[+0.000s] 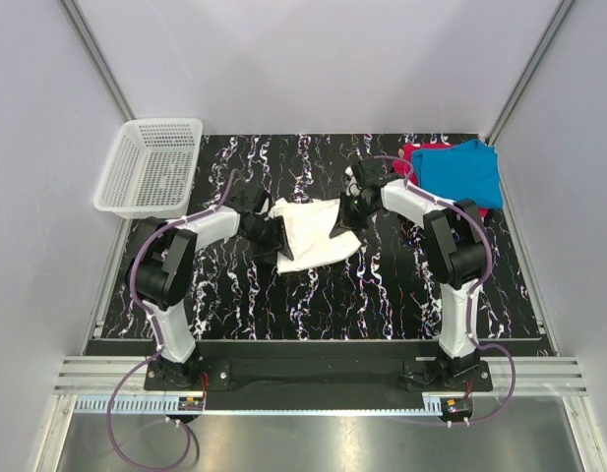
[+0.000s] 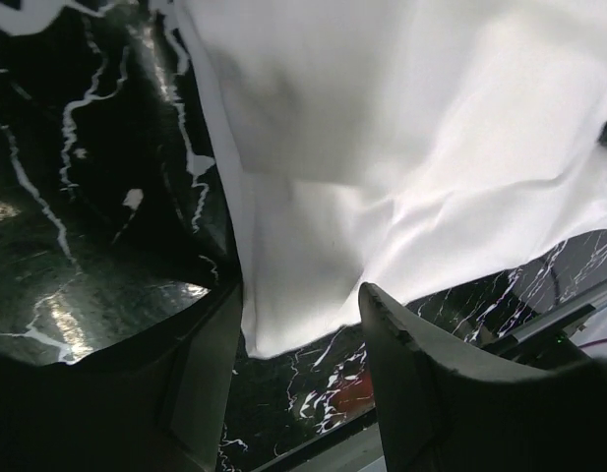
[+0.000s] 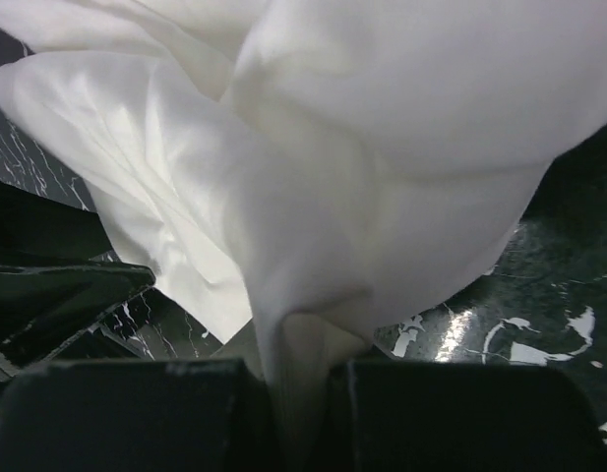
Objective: Fold and stack the t-shirts
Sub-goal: Neatly place the folded tshirt to the corner
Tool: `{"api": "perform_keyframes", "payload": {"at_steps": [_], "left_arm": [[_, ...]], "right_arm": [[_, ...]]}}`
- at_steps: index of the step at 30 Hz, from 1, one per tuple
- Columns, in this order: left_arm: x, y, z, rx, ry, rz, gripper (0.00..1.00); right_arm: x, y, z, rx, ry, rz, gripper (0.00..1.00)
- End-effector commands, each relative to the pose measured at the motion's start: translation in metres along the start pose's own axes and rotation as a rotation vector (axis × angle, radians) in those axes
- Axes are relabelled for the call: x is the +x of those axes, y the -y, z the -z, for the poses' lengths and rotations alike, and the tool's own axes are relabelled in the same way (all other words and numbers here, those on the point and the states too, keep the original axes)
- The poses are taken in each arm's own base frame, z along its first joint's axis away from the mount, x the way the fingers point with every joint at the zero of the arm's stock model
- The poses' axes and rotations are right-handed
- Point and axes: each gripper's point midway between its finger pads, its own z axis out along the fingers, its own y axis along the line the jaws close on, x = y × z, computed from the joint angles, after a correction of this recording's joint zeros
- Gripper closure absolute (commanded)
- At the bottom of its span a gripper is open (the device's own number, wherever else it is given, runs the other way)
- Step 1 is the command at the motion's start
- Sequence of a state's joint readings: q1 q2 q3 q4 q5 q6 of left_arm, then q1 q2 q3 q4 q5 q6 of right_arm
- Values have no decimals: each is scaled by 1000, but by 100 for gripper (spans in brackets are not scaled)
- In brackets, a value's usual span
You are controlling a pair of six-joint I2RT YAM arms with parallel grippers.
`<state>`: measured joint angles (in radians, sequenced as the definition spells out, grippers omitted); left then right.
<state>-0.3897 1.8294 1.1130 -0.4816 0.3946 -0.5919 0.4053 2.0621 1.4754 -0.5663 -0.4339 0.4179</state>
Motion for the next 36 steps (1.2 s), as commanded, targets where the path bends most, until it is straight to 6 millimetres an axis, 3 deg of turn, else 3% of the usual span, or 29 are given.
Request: {"api": "perform_keyframes", "payload": {"at_steps": [1,16,27,30,36], "left_arm": [[-3,8,0,-28,-11,-39,44],[9,-2,11,-94,-14,-75,43],[8,0,16,-93,-8,-85,44],[9,0,16,-94,-15,-90,44],[13,-3,16,-101,-28,-96,44]], "right_arm": [[-35,-13,41,19,100,104,100],[-71,-4,97,137,129,150,100],[-83,0,103,137,106,158,100],[-98,-9,114,122,140,173,100],[-122,-6,136,143,202,163,100]]}}
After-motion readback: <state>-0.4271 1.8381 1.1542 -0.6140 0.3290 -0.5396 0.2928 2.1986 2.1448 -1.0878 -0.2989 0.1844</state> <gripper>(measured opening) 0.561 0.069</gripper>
